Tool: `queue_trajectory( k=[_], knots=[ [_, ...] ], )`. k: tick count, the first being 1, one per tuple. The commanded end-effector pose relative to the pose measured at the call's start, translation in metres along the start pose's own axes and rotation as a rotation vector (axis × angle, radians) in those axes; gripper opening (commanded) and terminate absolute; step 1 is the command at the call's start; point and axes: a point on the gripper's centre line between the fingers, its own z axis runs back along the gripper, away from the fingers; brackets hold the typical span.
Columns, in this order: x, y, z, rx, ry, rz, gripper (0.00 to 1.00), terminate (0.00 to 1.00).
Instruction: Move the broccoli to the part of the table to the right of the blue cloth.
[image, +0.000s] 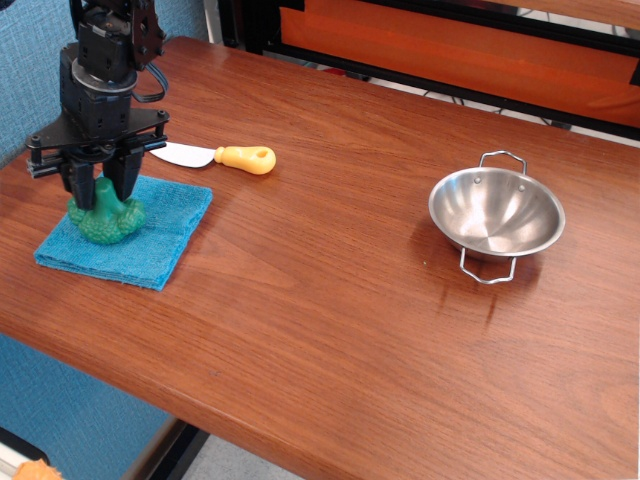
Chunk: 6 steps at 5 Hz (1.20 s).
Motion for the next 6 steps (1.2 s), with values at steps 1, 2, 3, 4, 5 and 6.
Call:
queue_trajectory(
  k=[1, 2, 3, 4, 5, 6],
  knots=[
    [0.019, 0.013, 0.038, -0.024, -0.047, 0.060, 0.00, 0.00],
    [0.024, 0.017, 0.062, -0.025, -0.075, 0.105, 0.00, 0.00],
    [0.016, 0.013, 0.076, -0.067, -0.078, 0.094, 0.00, 0.00],
    [-0.015, 0.002, 0.088, -0.130, -0.046, 0.005, 0.00, 0.00],
    [-0.057, -0.013, 0.103, -0.226, 0.011, -0.125, 0.00, 0.00],
    [-0.098, -0.030, 0.118, -0.283, 0.063, -0.314, 0.00, 0.00]
  ],
)
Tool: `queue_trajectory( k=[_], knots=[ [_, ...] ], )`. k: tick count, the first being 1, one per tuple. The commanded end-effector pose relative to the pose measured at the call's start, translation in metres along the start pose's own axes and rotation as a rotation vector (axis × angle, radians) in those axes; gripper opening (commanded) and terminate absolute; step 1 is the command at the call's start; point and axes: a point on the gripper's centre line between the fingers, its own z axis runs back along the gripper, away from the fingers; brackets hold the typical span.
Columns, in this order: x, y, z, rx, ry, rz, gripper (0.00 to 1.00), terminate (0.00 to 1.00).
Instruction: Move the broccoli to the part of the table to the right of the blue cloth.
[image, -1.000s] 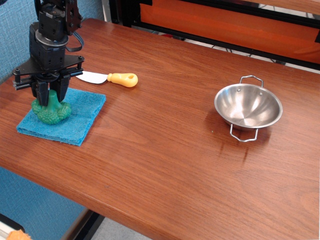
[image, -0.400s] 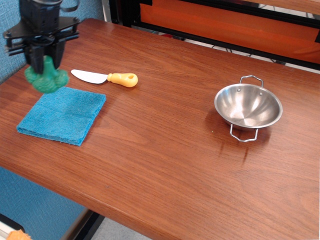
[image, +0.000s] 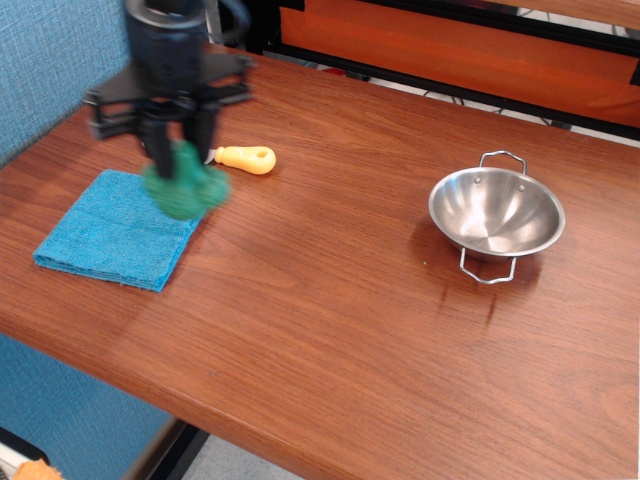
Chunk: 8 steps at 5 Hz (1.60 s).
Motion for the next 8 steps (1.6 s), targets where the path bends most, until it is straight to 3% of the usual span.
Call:
queue_trajectory(
  k=[1, 3, 4, 7, 8],
  knots=[
    [-0.074, -0.035, 0.029, -0.150, 0.097, -0.296, 0.00, 0.00],
    [-0.156, -0.064, 0.029, -0.213, 0.196, -0.575, 0.00, 0.00],
    [-0.181, -0.074, 0.017, -0.185, 0.217, -0.622, 0.00, 0.00],
    [-0.198, -0.088, -0.004, -0.160, 0.224, -0.659, 0.00, 0.00],
    [-0.195, -0.090, -0.002, -0.128, 0.226, -0.684, 1.00, 0.00]
  ],
)
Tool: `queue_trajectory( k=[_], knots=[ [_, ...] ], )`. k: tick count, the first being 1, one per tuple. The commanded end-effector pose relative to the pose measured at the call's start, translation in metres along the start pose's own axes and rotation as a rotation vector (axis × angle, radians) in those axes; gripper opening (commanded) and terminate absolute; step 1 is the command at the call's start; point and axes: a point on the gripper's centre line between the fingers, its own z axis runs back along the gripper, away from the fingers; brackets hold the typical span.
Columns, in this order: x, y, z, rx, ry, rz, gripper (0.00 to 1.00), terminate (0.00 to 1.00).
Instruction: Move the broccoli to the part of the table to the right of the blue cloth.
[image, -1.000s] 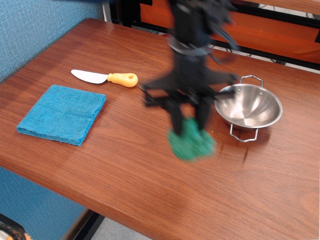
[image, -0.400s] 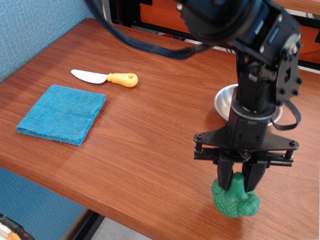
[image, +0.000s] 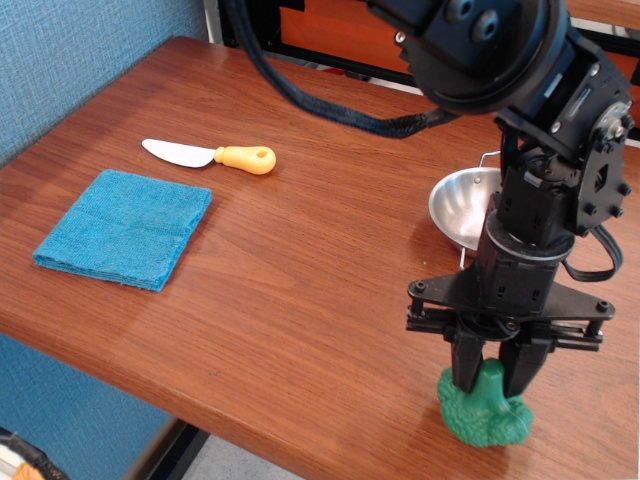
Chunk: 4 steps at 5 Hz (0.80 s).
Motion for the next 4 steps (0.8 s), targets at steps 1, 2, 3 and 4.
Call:
queue_trajectory(
  k=[1, 2, 3, 4],
  knots=[
    [0.001, 0.013, 0.026, -0.001, -0.013, -0.002, 1.00, 0.00],
    [0.003, 0.013, 0.038, 0.004, -0.039, 0.010, 1.00, 0.00],
    [0.008, 0.015, 0.058, -0.013, -0.043, 0.035, 1.00, 0.00],
    [0.015, 0.022, 0.070, 0.024, -0.044, 0.079, 1.00, 0.00]
  ],
)
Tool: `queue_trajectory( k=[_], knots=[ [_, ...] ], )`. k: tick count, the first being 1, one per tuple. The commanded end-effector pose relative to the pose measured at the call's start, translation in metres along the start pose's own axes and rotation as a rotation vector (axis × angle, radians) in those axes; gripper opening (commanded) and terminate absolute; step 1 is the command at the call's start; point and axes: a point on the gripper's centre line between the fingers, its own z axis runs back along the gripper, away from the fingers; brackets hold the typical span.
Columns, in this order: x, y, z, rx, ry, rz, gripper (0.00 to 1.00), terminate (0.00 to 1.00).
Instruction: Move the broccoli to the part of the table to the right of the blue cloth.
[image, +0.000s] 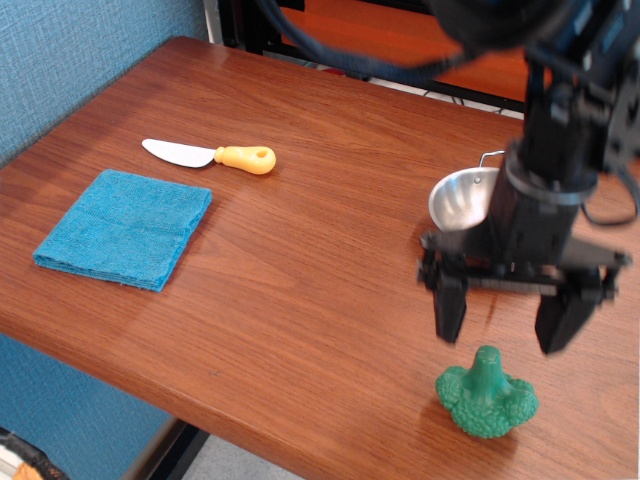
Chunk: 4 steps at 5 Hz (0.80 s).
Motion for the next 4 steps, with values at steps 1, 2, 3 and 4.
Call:
queue_trajectory(
  k=[1, 2, 3, 4],
  knots=[
    [0.015, 0.033, 0.045, -0.002, -0.053, 0.080, 1.00, 0.00],
    [0.034, 0.033, 0.057, 0.087, -0.104, -0.019, 1.00, 0.00],
    [0.061, 0.063, 0.055, 0.125, -0.073, -0.057, 1.00, 0.00],
    [0.097, 0.099, 0.054, 0.132, -0.056, -0.005, 1.00, 0.00]
  ],
)
